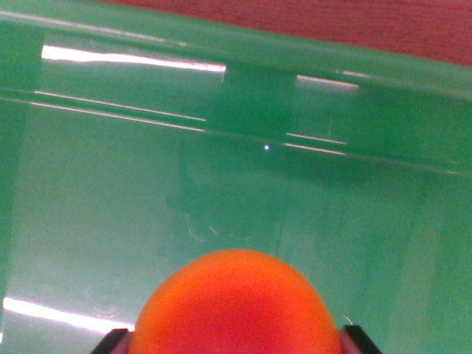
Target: Pick fruit
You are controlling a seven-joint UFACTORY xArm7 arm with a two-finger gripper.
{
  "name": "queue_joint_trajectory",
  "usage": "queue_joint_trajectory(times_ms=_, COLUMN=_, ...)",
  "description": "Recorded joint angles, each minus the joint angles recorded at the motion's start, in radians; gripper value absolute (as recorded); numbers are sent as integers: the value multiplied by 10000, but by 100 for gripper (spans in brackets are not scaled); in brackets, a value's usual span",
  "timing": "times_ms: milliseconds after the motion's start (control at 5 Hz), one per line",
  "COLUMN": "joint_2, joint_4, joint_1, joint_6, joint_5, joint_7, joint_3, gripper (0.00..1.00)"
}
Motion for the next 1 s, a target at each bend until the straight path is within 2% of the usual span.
queue_joint_trajectory(times_ms=200, joint_2=0, joint_4=0, joint_1=0, joint_6=0, joint_5=0, joint_7=0, joint_3=0, gripper=100)
queue_joint_trajectory(times_ms=400, joint_2=-167, joint_4=308, joint_1=2, joint_6=474, joint_5=4, joint_7=-15, joint_3=2, gripper=100)
queue_joint_trajectory(times_ms=600, joint_2=-167, joint_4=308, joint_1=2, joint_6=474, joint_5=4, joint_7=-15, joint_3=2, gripper=100)
queue_joint_trajectory(times_ms=800, joint_2=-334, joint_4=616, joint_1=5, joint_6=949, joint_5=9, joint_7=-29, joint_3=5, gripper=100)
queue_joint_trajectory(times_ms=1000, joint_2=-334, joint_4=616, joint_1=5, joint_6=949, joint_5=9, joint_7=-29, joint_3=5, gripper=100)
